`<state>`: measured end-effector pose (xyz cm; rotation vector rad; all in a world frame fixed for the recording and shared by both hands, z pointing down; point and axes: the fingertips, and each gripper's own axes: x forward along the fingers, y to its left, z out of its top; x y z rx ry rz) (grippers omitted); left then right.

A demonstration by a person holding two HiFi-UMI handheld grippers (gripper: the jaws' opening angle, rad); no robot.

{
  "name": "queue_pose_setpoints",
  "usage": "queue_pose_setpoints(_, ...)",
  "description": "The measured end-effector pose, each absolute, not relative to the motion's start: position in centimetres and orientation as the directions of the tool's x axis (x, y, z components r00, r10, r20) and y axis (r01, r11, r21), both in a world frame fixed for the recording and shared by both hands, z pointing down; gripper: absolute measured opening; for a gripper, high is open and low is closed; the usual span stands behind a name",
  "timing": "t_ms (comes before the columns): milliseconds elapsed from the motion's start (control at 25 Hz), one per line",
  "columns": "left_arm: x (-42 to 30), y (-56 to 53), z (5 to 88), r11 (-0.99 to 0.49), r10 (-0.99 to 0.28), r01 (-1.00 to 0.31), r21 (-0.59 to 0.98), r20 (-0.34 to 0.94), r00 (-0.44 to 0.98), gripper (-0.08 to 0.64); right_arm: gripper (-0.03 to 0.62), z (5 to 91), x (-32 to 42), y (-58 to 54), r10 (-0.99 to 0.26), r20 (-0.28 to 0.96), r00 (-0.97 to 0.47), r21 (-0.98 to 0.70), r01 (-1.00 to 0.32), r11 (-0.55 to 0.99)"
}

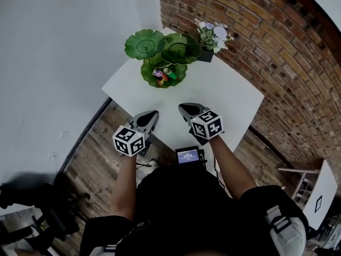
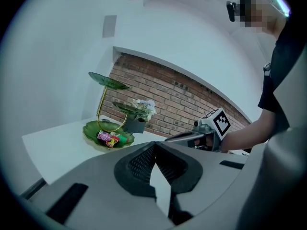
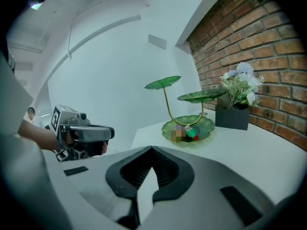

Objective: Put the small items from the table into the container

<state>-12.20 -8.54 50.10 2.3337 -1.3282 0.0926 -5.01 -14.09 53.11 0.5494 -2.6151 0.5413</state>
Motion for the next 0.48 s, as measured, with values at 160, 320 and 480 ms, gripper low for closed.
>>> queue_pose_setpoints(160, -12.7, -7.2, 50.2, -0.431, -0.803, -0.837, 0.336, 0.281, 0.526, 0.011, 0.015, 52.8, -4.6, -13.2, -0.291, 0.464, -0.837, -0.27, -0.446, 0.853)
queue_pose_setpoints(320, -13.7, -6.2, 50.9, -0.408, -0.802, -0.855, 0.319, 0.323, 0.503, 0.009, 0.015, 52.8, -4.3, -12.5, -0.292, 0.468, -0.834, -0.264, -0.447, 0.855)
queue_pose_setpoints(480, -14.0, -5.5, 50.9, -0.41, -0.798, -0.856, 0.313, 0.33, 0.503, 0.009, 0.015, 52.9, -4.0, -11.8, -0.295, 0.471, -0.831, -0.264, -0.452, 0.852)
